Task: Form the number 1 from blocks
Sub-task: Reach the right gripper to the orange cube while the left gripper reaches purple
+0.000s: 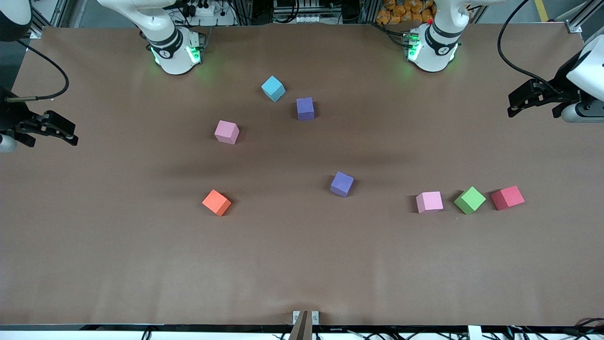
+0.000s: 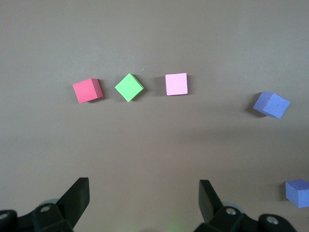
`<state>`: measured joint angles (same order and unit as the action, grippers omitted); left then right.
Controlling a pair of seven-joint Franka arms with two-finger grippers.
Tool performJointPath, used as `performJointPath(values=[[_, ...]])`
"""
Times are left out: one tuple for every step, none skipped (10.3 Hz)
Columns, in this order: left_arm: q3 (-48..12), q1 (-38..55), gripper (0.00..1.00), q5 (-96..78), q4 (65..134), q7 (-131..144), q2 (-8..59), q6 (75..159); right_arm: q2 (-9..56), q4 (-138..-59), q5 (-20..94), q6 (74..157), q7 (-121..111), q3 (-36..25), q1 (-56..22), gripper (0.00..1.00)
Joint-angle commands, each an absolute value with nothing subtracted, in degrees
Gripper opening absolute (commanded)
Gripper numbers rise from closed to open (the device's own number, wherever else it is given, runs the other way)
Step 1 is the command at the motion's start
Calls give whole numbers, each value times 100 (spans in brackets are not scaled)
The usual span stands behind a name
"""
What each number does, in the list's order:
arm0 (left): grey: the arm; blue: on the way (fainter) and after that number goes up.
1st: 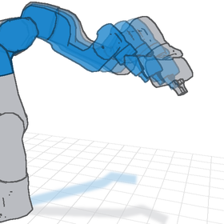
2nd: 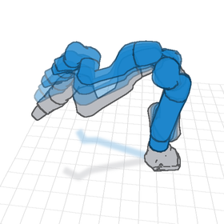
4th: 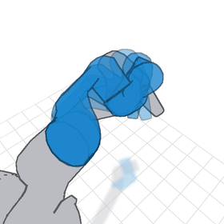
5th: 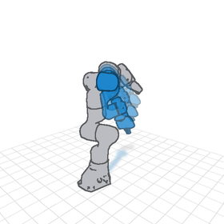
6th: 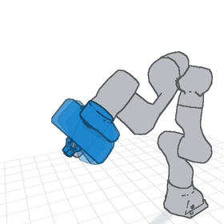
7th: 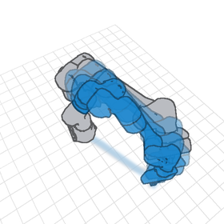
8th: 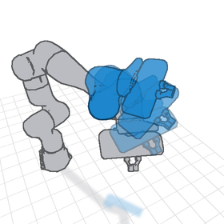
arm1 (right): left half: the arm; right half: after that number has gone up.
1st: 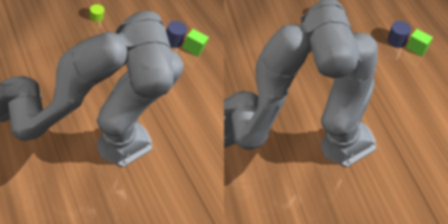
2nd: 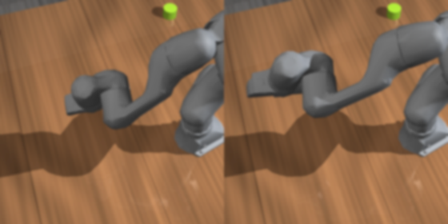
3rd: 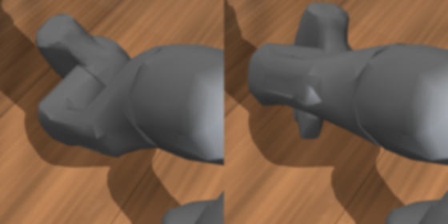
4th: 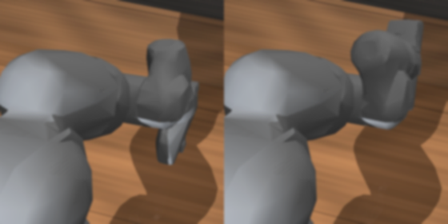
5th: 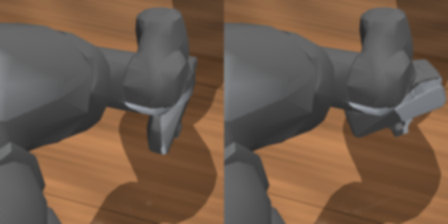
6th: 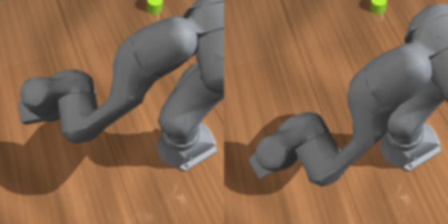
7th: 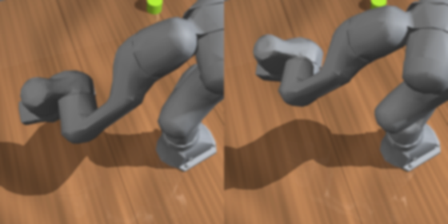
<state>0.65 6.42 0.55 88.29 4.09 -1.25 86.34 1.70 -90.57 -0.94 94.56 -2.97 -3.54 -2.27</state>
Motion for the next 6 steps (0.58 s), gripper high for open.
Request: performJointPath(values=[[105, 668, 100, -27, 8754, 307, -158, 8499, 185, -8851, -289, 9047, -395, -325, -176, 100], [105, 668, 100, -44, 8763, 325, -132, 8499, 193, -8703, -290, 8844, -396, -325, -158, 100], [97, 798, 100, -79, 8815, 421, -97, 8490, 193, -8640, -290, 8764, -396, -325, -106, 100], [79, 913, 100, -184, 8911, 578, -71, 8499, 193, -8640, -290, 8763, -396, -325, -97, 100], [-43, 1010, 100, -367, 8964, 667, 17, 8499, 202, -8640, -281, 8763, -396, -325, -97, 100], [-314, 1106, 100, -430, 8982, 711, 157, 8534, 237, -8674, -238, 8754, -387, -316, -114, 100]])
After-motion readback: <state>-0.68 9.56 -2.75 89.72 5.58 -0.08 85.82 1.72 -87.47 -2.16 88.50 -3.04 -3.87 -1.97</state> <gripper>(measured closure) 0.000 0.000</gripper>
